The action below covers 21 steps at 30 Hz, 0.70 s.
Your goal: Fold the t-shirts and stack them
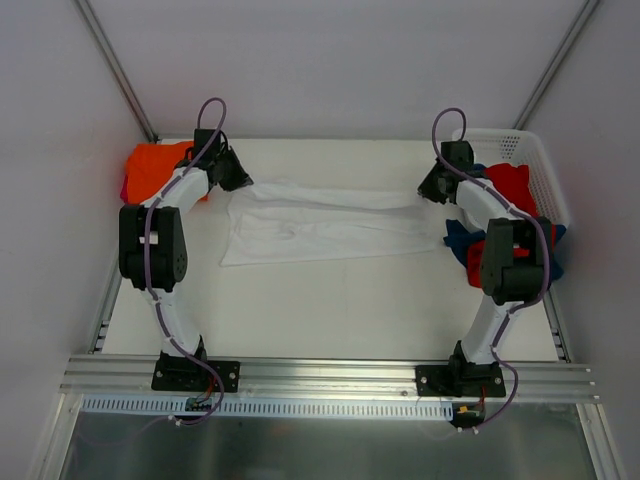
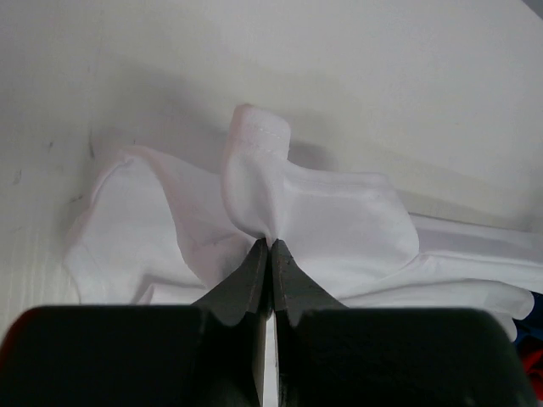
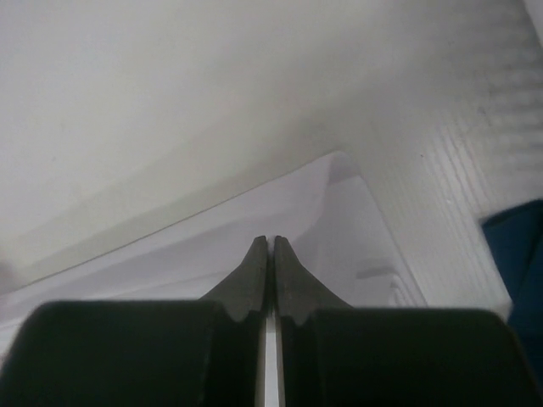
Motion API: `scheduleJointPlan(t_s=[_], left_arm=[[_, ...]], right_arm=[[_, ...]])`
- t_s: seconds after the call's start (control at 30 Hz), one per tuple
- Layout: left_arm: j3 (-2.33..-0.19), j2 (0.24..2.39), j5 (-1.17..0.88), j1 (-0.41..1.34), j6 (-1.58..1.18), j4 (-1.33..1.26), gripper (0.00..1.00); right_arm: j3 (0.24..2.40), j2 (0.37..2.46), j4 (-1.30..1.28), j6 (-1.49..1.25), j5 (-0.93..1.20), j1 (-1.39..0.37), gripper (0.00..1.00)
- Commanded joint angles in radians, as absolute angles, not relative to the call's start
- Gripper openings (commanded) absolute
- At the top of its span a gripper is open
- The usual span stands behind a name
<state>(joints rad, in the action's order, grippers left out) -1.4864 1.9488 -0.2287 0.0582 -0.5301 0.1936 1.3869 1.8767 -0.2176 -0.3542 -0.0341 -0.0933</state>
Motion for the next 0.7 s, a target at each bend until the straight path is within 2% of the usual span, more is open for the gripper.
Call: scheduleJointPlan(t_s=[0.0, 0.43, 0.47, 0.5, 0.53, 0.57, 0.6, 0.67], left_arm=[[-1.401, 1.829, -0.179, 0.054, -0.491, 0.155, 0.0], [-1.147, 1.701, -0.153, 0.086, -0.526, 0.097, 0.0], [-1.114, 1.691, -0.144, 0.092, -0.537, 0.095, 0.0], [-1.095, 1.665, -0.135, 0.098, -0.544, 0.095, 0.01], [-1.08, 1.654, -0.103, 0.106, -0.56, 0.095, 0.1], [-1.042, 1.625, -0.085, 0.126, -0.569, 0.095, 0.26], [-1.02, 1.608, -0.066, 0.135, -0.58, 0.095, 0.57], [-0.96, 1.548, -0.006, 0.162, -0.601, 0.098, 0.79]], right_arm=[[1.342, 1.783, -0.195, -0.328, -0.089, -0.095, 0.01], [1.275, 1.778, -0.239, -0.311, -0.146, -0.095, 0.01], [1.276, 1.778, -0.251, -0.316, -0.156, -0.095, 0.07], [1.269, 1.778, -0.262, -0.319, -0.172, -0.097, 0.46], [1.263, 1.772, -0.281, -0.325, -0.205, -0.097, 0.75], [1.255, 1.766, -0.287, -0.337, -0.221, -0.097, 0.94], [1.24, 1.763, -0.307, -0.342, -0.235, -0.097, 0.99], [1.223, 1.743, -0.327, -0.359, -0.271, -0.097, 0.99]])
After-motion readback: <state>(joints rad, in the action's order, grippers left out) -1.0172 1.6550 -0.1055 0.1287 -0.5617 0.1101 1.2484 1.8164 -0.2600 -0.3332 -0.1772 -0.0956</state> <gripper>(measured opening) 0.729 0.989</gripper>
